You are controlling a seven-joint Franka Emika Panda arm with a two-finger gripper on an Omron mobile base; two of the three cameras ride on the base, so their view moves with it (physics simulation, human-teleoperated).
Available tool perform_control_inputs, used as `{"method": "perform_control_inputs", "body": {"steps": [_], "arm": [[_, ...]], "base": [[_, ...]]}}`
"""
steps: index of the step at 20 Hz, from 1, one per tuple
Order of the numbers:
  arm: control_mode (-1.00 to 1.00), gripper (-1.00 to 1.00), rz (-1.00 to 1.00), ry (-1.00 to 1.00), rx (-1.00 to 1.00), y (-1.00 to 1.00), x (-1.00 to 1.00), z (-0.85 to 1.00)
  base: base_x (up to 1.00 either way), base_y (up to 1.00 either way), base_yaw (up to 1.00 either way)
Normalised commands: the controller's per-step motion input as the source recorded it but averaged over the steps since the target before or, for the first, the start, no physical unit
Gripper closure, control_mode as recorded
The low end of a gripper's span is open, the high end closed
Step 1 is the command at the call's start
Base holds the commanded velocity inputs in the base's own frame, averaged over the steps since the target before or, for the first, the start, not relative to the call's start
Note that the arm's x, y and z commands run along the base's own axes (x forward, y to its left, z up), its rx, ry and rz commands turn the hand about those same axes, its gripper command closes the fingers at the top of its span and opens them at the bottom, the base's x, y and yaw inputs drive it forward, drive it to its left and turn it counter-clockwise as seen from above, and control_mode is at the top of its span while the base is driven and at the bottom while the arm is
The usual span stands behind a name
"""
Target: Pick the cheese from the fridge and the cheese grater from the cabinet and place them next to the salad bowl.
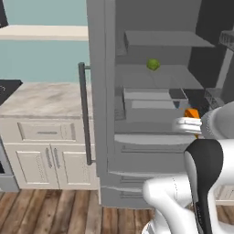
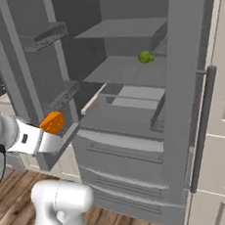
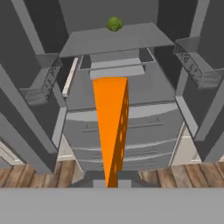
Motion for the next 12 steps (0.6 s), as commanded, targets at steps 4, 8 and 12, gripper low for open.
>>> {"method": "perform_control_inputs", "body": {"steps": [4,8,12], "arm": [[1.00,1.00,0.00,0.00,0.00,0.00,0.00,0.00],[1.00,1.00,0.00,0.00,0.00,0.00,0.00,0.00],[1.00,1.00,0.00,0.00,0.00,0.00,0.00,0.00]], "base": [[-0.53,0.00,0.48],[-0.63,0.04,0.49],[-0.53,0.00,0.56]]}}
